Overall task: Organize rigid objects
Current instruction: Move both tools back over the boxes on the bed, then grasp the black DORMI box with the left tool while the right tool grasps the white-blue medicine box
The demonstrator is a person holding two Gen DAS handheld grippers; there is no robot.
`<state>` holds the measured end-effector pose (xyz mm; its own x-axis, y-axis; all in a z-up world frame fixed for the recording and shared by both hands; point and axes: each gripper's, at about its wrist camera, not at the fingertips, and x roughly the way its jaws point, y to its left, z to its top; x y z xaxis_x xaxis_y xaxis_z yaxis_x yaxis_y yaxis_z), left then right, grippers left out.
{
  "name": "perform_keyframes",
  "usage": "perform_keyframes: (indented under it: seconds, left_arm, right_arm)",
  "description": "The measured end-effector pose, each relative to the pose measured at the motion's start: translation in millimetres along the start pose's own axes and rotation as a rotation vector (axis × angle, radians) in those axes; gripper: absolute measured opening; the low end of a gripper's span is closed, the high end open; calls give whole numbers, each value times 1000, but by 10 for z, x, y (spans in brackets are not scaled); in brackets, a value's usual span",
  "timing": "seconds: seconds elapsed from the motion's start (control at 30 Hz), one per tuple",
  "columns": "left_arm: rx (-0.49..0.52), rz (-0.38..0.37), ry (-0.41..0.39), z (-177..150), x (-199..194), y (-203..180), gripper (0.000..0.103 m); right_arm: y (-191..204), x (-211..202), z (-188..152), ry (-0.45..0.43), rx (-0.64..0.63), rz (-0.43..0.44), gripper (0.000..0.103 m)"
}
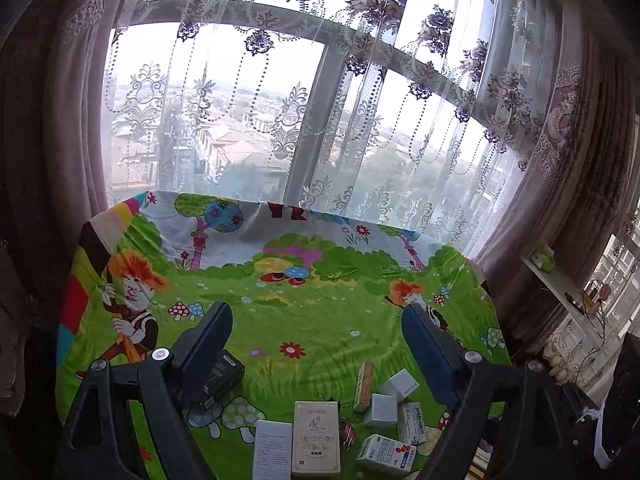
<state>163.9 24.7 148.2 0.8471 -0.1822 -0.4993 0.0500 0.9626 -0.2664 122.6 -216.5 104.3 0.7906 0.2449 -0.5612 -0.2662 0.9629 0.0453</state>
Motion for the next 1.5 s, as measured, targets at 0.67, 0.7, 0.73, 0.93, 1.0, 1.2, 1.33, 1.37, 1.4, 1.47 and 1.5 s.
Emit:
perform_keyframes:
  seconds: [0.67, 0.7, 0.73, 0.93, 1.0, 1.2, 1.33, 1.37, 1.4, 1.47, 1.5]
  left_arm:
    - [1, 213, 202, -456, 971, 949, 88]
    - [4, 218, 226, -514, 1031, 977, 88]
    - [9, 214, 247, -567, 1084, 992, 88]
    - [84, 253, 360, -864, 1401, 975, 88]
    - [95, 270, 392, -937, 1490, 1001, 88]
    - [123, 289, 429, -1049, 1613, 1062, 85]
    - [142, 280, 458, -1124, 1680, 1057, 63]
    - [145, 281, 465, -1143, 1693, 1056, 56]
    - [149, 285, 470, -1159, 1698, 1054, 54]
    - [148, 281, 467, -1171, 1682, 1055, 50]
    - [137, 274, 465, -1170, 1663, 1062, 48]
  right_arm:
    - [146, 678, -631, 229, -114, 59, 100]
    - [148, 687, -637, 234, -113, 58, 100]
    - [151, 708, -648, 245, -114, 58, 98]
    - [166, 859, -746, 322, -122, 67, 85]
    - [176, 875, -760, 335, -130, 64, 85]
    - [218, 997, -830, 398, -152, 54, 80]
    - [230, 1070, -874, 433, -158, 54, 74]
    - [231, 1083, -885, 441, -159, 55, 70]
    - [231, 1094, -894, 448, -160, 53, 66]
    - [228, 1103, -905, 456, -160, 58, 59]
    - [228, 1103, -909, 459, -160, 62, 55]
